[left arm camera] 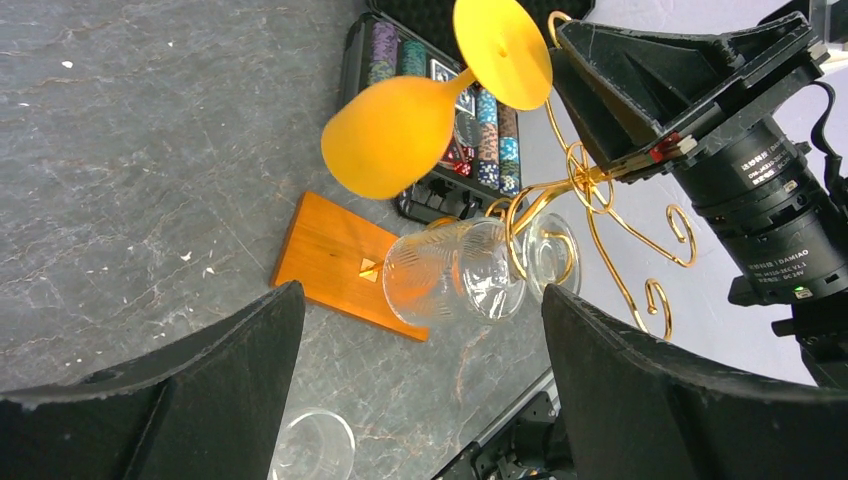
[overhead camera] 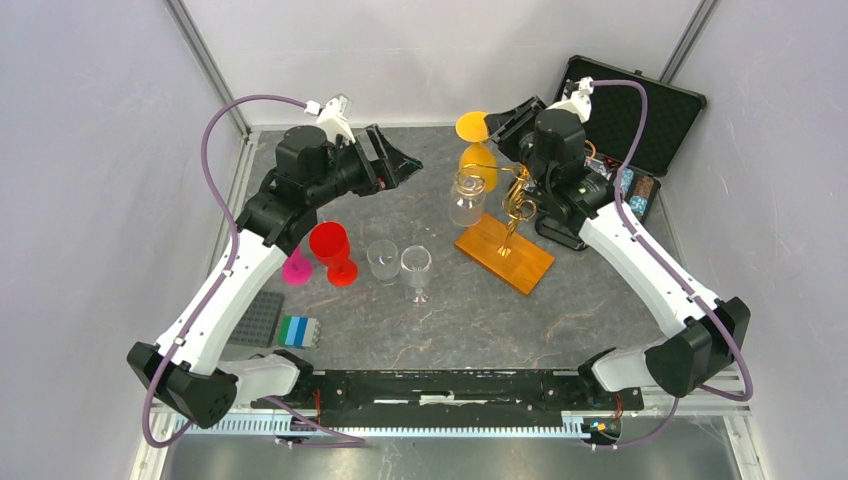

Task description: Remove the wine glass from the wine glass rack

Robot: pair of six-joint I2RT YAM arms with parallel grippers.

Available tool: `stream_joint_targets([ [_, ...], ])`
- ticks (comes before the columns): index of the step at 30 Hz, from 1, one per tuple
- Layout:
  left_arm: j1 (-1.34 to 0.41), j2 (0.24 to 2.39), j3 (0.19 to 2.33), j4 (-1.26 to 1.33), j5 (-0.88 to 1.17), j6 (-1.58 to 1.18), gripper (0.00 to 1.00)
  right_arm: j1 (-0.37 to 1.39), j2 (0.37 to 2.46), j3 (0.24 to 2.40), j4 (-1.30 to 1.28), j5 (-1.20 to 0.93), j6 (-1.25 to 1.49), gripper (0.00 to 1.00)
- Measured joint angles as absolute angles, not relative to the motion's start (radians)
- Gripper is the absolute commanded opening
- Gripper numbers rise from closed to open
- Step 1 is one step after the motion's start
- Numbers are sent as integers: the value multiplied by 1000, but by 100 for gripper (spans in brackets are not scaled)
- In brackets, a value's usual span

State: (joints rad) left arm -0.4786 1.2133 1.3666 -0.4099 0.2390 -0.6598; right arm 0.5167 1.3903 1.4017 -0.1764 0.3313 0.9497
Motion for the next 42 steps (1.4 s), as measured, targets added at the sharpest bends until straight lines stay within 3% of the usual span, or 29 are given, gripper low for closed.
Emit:
stream_joint_targets([
  [8,-469,1208,1353,-412,240,-659,92,470,1384,1342,-52,215,1033,26],
  [14,-464,1197,1347,-413,242,-659,92,442,1393,1327,-31,147,1058,32],
  [18,-459,1184,1343,-413,244,-659,92,437,1417,1355,-86,119,1031,31],
  [26,-455,1179,1335,-413,246,-659,92,435,1430,1370,-121,81,997,8],
  [42,-448,1177,1334,-413,247,-659,93,437,1418,1376,-81,109,944,0],
])
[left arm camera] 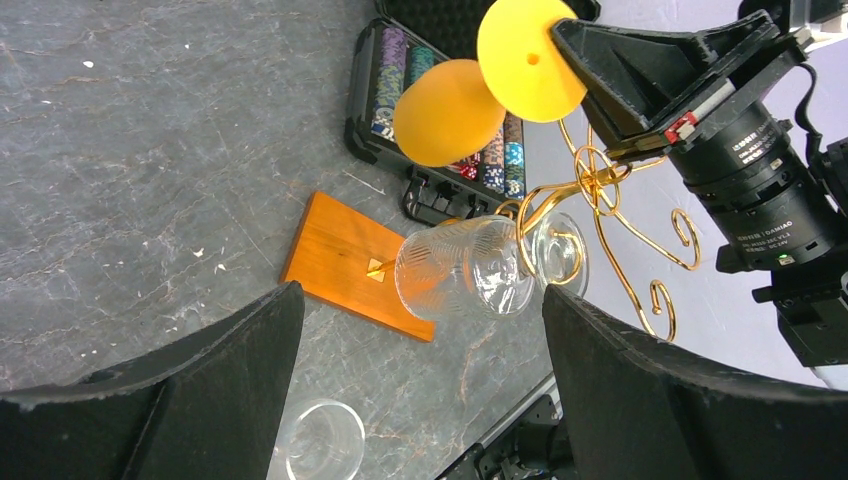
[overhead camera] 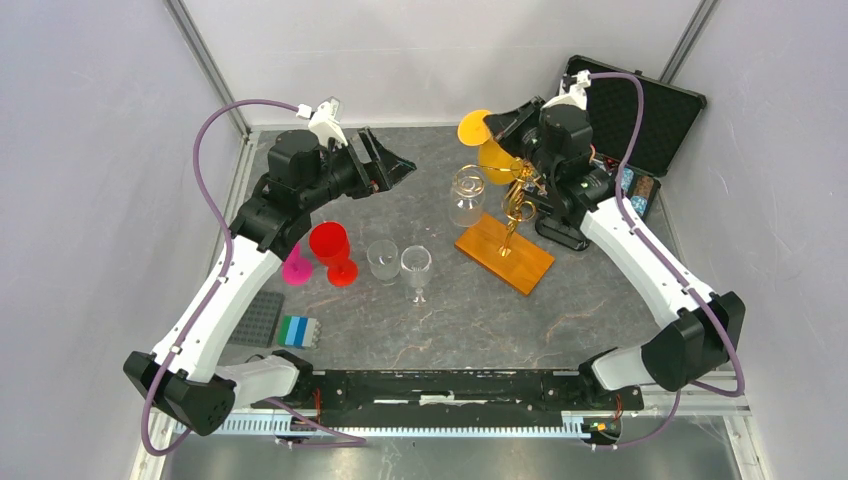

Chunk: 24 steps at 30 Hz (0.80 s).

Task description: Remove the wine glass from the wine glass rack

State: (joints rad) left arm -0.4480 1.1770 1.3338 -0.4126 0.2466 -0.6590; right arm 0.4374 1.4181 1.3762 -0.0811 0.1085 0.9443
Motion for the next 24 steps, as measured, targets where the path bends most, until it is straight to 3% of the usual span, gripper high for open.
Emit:
stream_joint_targets([
  [13,-444,1163,1322,-407,274,-659,94,437,1316,1268,68,197,1006,0],
  [24,-438,1162,1312,-374,300,-660,97,437,1224,1173,109,121,1126,0],
])
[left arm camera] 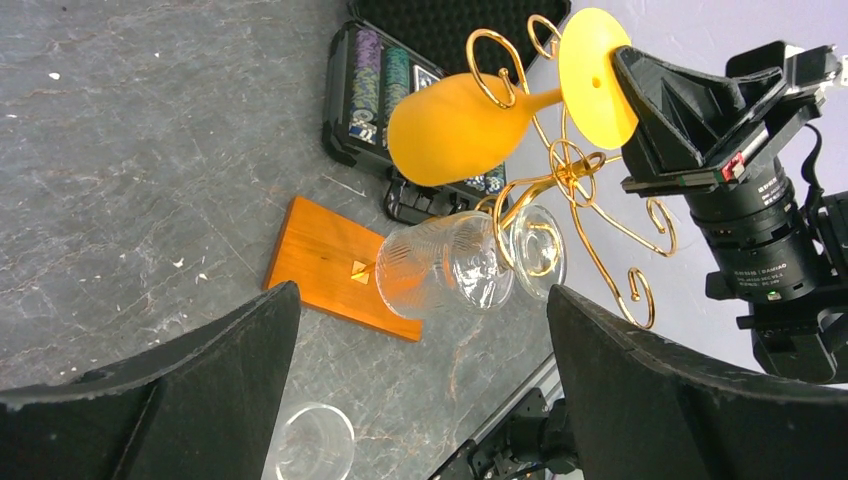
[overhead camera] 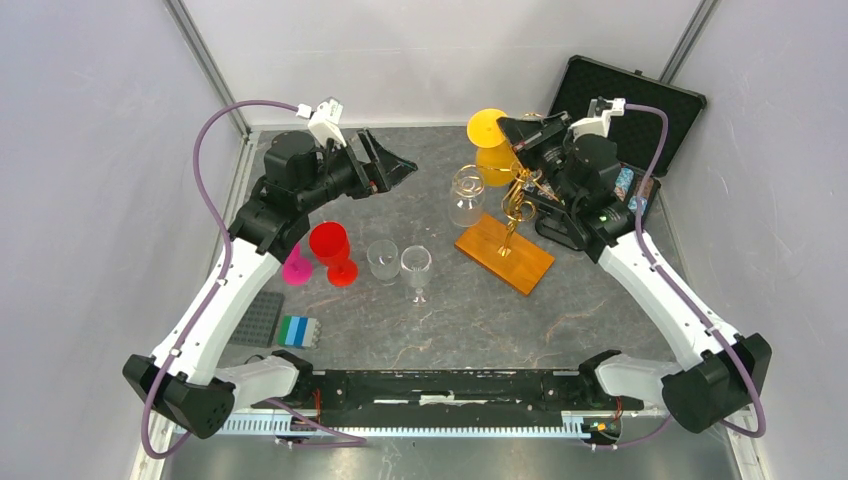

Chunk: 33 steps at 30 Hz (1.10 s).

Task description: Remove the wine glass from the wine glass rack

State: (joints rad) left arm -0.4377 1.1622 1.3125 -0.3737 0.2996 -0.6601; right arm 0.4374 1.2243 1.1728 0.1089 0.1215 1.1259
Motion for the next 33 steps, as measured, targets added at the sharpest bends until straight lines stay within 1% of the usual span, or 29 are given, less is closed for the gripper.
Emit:
stream_joint_targets([
  [3,-438,1162,1309,-361,302,-661,100,435,1204,1145,129,82,1166,0],
  [15,-406,1147,1259,-294,324,-697,100,437,1189,1079,271,-113,1298,0],
  [21,-381,1134,1220,-200,376,-776,100,439,1189,1023,491,-196,1415,0],
  [27,-350,1169,1190,-2,485,-959,100,445,1165,1013,730,-240,1527,0],
  [30,-336,1196,1169,115,537,-1067,96,445,1119,991,794,-247,1568,0],
  [33,-330,1232,1141,278,604,-1209,88,450,1070,959,842,-247,1608,0],
])
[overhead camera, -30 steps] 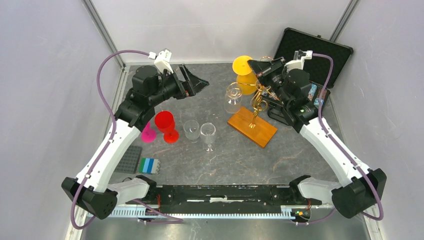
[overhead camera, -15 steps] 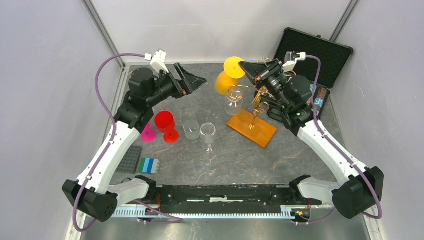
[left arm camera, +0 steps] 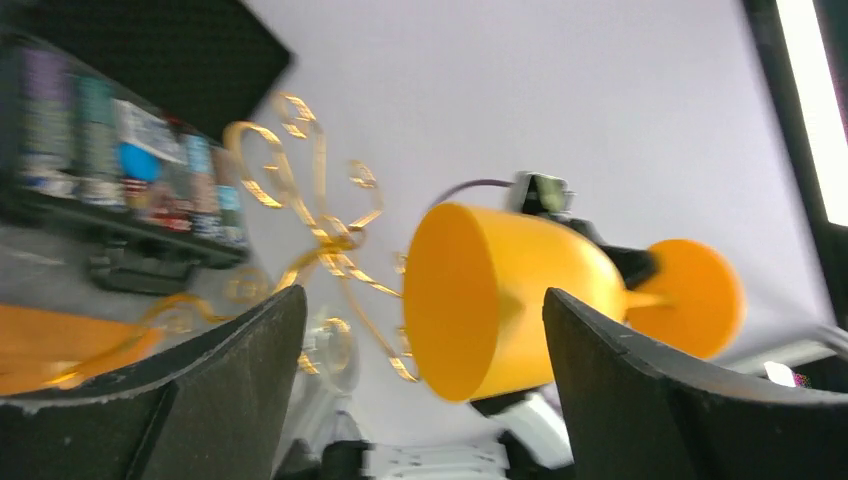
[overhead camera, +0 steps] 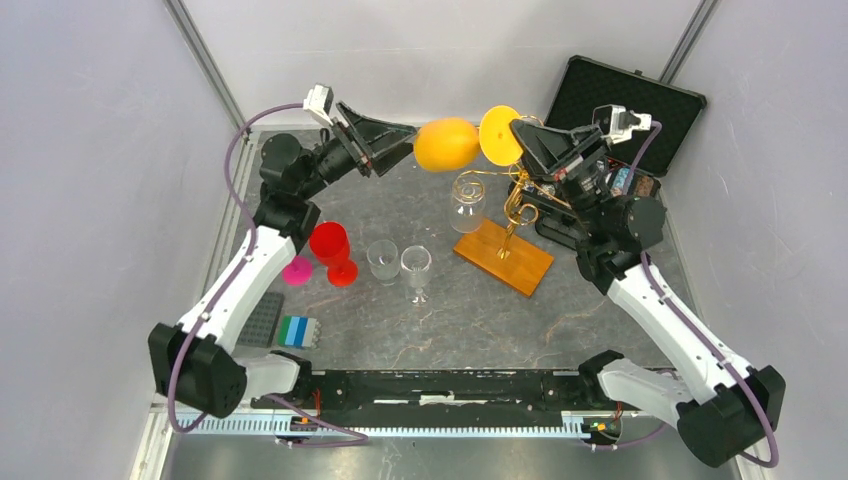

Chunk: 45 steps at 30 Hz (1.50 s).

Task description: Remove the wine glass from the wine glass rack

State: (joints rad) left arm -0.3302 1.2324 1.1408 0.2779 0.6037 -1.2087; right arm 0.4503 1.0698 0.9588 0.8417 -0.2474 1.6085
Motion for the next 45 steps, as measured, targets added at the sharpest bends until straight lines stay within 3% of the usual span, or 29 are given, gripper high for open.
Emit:
stream_joint_targets([
  [6,-339,1345,1118,704,727,-1564,73,463,1003,899,866,-222,1651,0],
  [14,-379,1340,1117,944,801,-1768,59,464,995,855,934,-162,1684,0],
  [21,-426,1304,1111,958,818,-1821,14,469,986,807,1019,-121,1740,0],
  [24,-447,1304,1111,957,822,-1827,2,469,980,788,1036,-108,1764,0],
  [38,-451,1283,1114,900,820,-1797,2,469,979,751,1041,-93,1812,2],
  [39,-451,1282,1114,894,820,-1794,2,469,979,749,1042,-93,1814,6],
  [42,-451,1282,1124,879,820,-1776,2,469,979,748,1041,-92,1815,31],
  [45,-458,1272,1141,863,823,-1748,2,466,982,744,1022,-95,1800,47],
])
